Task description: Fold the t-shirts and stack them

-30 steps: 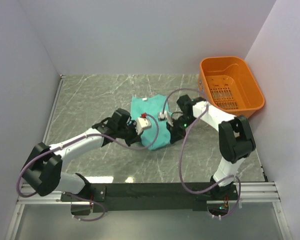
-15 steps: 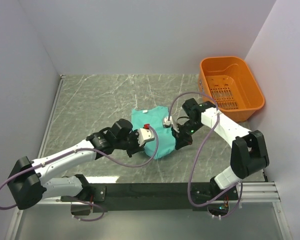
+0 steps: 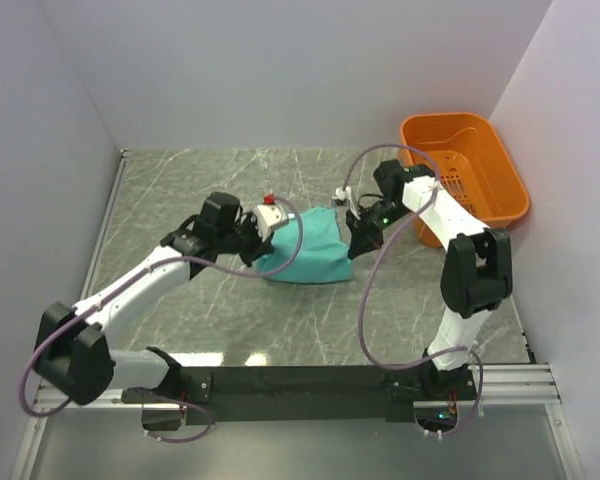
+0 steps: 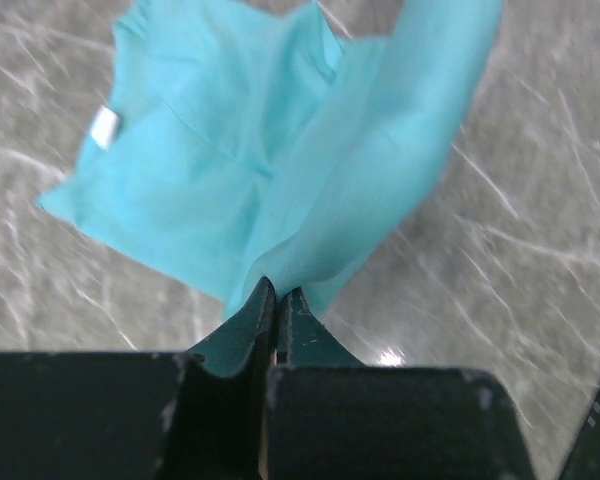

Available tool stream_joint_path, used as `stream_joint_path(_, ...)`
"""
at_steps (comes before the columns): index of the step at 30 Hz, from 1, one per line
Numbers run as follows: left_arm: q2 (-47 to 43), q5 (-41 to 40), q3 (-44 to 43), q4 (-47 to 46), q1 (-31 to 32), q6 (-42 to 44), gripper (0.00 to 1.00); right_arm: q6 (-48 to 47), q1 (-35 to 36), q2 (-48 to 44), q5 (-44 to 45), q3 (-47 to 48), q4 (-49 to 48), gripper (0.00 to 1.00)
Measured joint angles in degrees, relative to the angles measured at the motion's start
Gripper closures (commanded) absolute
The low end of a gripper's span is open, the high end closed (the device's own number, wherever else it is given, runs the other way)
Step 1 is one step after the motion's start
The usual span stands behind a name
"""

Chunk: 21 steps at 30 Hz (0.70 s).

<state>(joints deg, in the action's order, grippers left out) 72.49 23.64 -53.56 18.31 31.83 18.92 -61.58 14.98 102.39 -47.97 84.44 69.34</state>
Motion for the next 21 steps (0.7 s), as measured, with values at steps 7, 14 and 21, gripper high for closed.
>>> stream_joint_path(7,12.59,2.27,-10.25,-2.95,-5.25,2.01,1.0,7.96,-0.37,10.51,-2.34,15.45,-0.9,1.0)
stream_joint_path(14,23.91,1.84,-16.44,-9.22,-10.69,2.16,0.99,22.88,-2.21,17.16,-1.05,22.73,-12.66,1.0)
stream_joint_path(21,31.71,-1.68,-18.51,-14.71,-13.68,0.57,1.0,35.71,-2.75,24.79,4.5,28.09,-23.91,1.0)
